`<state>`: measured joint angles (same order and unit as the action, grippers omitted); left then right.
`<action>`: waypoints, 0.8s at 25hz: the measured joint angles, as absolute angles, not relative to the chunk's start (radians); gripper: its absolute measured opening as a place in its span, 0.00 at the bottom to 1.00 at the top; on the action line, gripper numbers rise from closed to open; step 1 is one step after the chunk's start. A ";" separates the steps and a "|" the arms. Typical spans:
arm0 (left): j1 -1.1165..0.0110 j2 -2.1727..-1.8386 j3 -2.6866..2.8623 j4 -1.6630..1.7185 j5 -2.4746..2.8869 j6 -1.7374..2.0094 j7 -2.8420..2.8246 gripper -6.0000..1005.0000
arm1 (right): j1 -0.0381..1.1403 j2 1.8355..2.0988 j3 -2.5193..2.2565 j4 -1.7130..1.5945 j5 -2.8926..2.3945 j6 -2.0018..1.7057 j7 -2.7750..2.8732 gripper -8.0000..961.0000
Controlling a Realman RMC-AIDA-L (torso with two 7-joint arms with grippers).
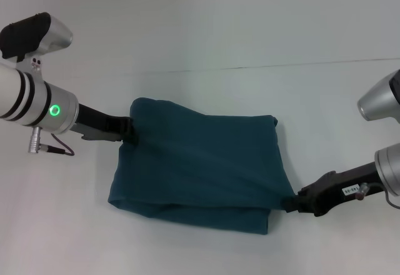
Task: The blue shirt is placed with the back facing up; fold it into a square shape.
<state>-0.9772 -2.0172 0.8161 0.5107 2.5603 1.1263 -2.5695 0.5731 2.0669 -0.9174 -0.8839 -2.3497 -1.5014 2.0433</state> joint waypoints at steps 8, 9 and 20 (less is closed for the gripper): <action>-0.976 -2.017 0.816 0.509 2.561 1.126 -2.571 0.03 | 0.570 2.068 -0.917 -0.885 -2.391 -1.505 2.018 0.02; -0.976 -2.017 0.816 0.509 2.561 1.126 -2.571 0.03 | 0.573 2.070 -0.917 -0.885 -2.400 -1.504 2.018 0.02; -0.973 -2.017 0.816 0.508 2.558 1.125 -2.568 0.03 | 0.584 2.073 -0.899 -0.886 -2.394 -1.531 2.011 0.02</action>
<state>-0.9728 -2.0171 0.8160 0.5075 2.5585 1.1254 -2.5680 0.5839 2.0729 -0.8993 -0.8862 -2.3940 -1.5313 2.0111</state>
